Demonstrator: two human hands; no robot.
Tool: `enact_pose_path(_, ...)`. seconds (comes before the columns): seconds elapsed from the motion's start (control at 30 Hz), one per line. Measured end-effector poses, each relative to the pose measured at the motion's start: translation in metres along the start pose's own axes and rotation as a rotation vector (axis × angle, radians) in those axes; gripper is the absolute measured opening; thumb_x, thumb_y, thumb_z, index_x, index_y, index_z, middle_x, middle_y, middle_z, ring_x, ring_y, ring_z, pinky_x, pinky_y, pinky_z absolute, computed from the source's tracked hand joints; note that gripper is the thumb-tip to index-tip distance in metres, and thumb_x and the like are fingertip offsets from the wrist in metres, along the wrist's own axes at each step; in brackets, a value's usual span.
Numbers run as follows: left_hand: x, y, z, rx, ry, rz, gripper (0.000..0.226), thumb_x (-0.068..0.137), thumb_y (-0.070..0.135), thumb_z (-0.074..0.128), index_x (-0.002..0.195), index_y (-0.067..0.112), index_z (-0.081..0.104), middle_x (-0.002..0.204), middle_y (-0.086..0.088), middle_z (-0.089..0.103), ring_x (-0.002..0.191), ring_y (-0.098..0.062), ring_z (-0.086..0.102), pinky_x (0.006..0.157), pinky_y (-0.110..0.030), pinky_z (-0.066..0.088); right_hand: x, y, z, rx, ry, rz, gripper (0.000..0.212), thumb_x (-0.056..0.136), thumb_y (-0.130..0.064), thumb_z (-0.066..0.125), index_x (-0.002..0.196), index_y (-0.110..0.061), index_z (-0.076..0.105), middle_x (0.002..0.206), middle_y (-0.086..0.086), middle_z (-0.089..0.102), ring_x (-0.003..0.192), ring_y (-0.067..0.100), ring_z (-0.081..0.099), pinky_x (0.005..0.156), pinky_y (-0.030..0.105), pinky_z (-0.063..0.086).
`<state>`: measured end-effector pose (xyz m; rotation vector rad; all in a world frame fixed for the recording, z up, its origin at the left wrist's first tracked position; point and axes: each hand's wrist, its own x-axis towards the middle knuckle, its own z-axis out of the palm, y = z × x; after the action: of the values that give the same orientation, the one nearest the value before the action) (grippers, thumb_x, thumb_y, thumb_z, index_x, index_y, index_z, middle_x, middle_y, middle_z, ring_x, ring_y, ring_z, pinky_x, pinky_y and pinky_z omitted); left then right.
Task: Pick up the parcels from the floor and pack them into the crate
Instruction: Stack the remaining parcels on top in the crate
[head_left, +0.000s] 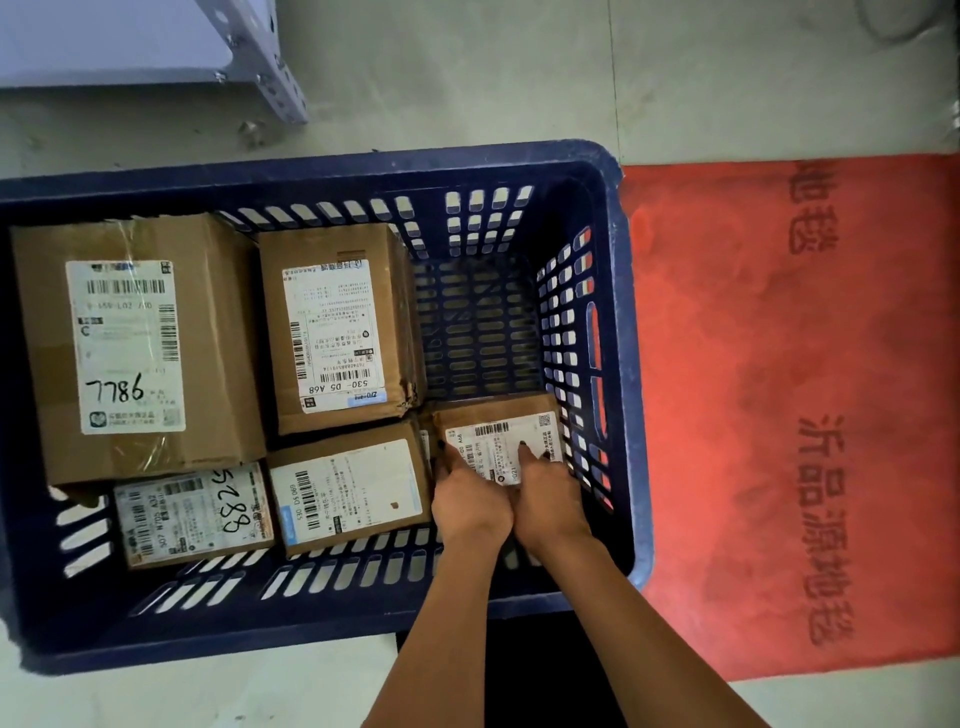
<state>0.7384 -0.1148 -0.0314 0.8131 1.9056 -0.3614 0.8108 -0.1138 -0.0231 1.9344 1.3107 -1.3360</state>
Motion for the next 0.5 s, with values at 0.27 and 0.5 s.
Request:
enact_pose_path(0.27, -0.016, 0.012, -0.026, -0.073, -0.094, -0.010, 0.039, 0.095, 0.020, 0.040, 0.131, 0.007, 0.045, 0.130, -0.014, 0.057, 0.116, -0.028, 0.056, 0.093, -0.030, 0.046, -0.024, -0.008, -0.021, 0.231, -0.048, 0.024, 0.047, 0.092, -0.015, 0.049, 0.138, -0.008, 0.040, 0.133, 0.015, 0.053, 0.120, 0.030, 0.053, 0.100, 0.031, 0.045)
enact_pose_path(0.5, -0.099, 0.004, -0.066, -0.522, -0.095, 0.048, 0.046, 0.092, 0.006, 0.045, 0.138, 0.013, 0.043, 0.131, -0.012, 0.057, 0.111, -0.028, 0.060, 0.086, -0.028, 0.049, -0.104, -0.018, -0.052, 0.451, 0.034, 0.019, 0.066, 0.081, -0.023, 0.063, 0.142, -0.019, 0.037, 0.118, 0.009, 0.065, 0.105, 0.024, 0.062, 0.089, 0.034, 0.050)
